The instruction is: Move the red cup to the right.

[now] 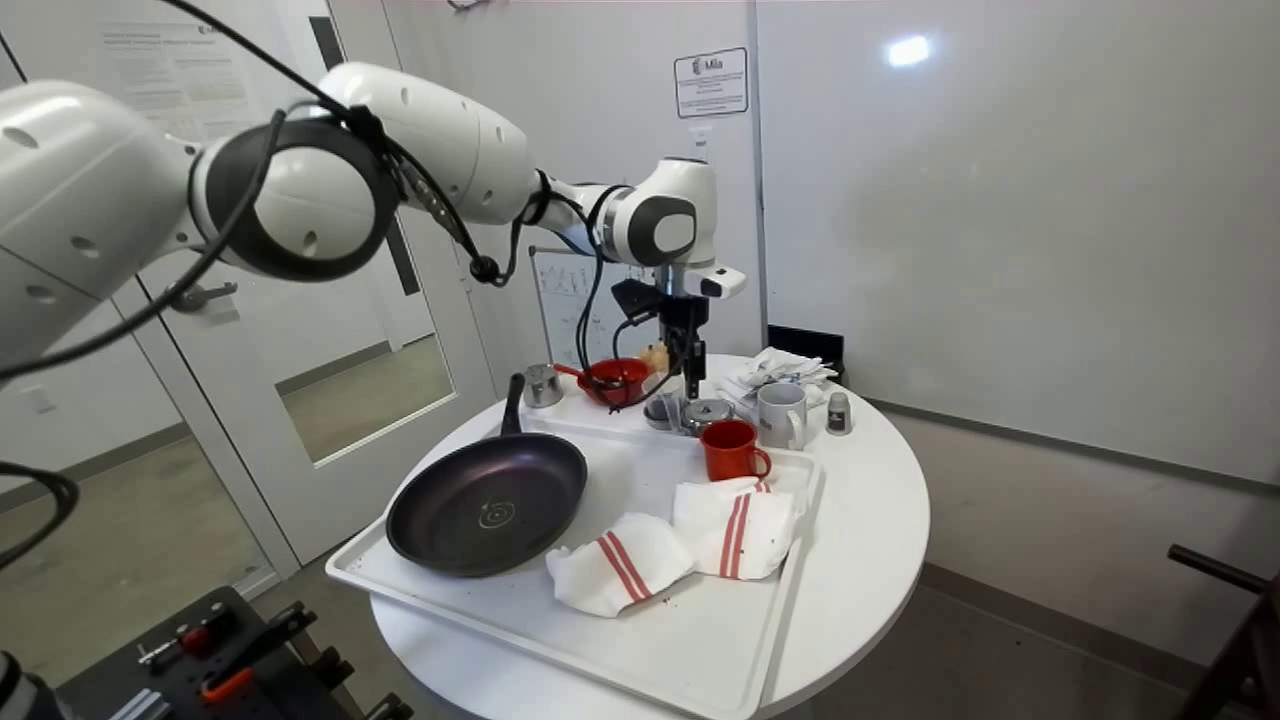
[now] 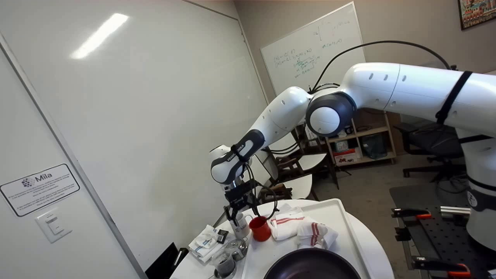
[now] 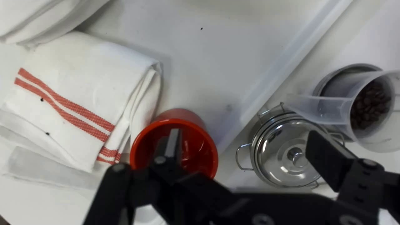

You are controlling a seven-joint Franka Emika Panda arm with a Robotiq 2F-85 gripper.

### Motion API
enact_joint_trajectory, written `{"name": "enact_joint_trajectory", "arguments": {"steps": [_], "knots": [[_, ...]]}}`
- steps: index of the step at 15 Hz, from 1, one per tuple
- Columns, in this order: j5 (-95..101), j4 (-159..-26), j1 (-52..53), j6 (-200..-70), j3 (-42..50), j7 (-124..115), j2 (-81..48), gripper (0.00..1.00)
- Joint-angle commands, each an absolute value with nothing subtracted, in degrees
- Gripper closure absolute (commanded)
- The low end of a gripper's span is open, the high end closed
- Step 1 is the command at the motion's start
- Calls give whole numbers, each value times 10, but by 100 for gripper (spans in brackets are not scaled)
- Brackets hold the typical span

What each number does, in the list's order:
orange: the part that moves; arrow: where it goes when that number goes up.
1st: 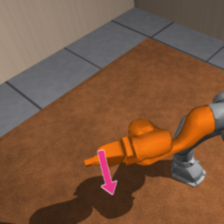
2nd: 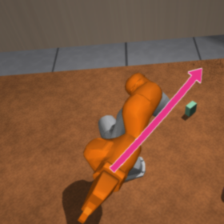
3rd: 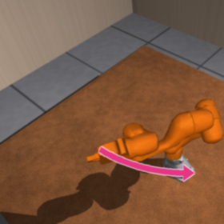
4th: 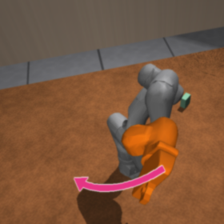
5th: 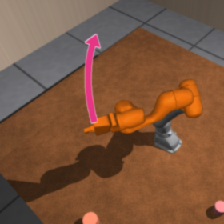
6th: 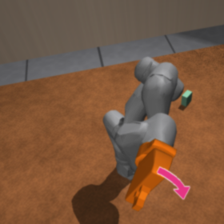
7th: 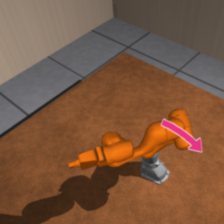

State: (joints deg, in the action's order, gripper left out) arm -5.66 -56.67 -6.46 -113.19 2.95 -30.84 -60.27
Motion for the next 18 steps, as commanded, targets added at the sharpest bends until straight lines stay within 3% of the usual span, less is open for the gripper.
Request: {"name": "enact_joint_trajectory", "arguments": {"steps": [1, 12, 18], "knots": [[-30, -703, -42, -1157, 25, -241, -511, 0], [-7, -976, -18, -1154, 43, -112, -336, 0], [16, -1145, -15, -1243, 46, -98, -243, 0]]}}
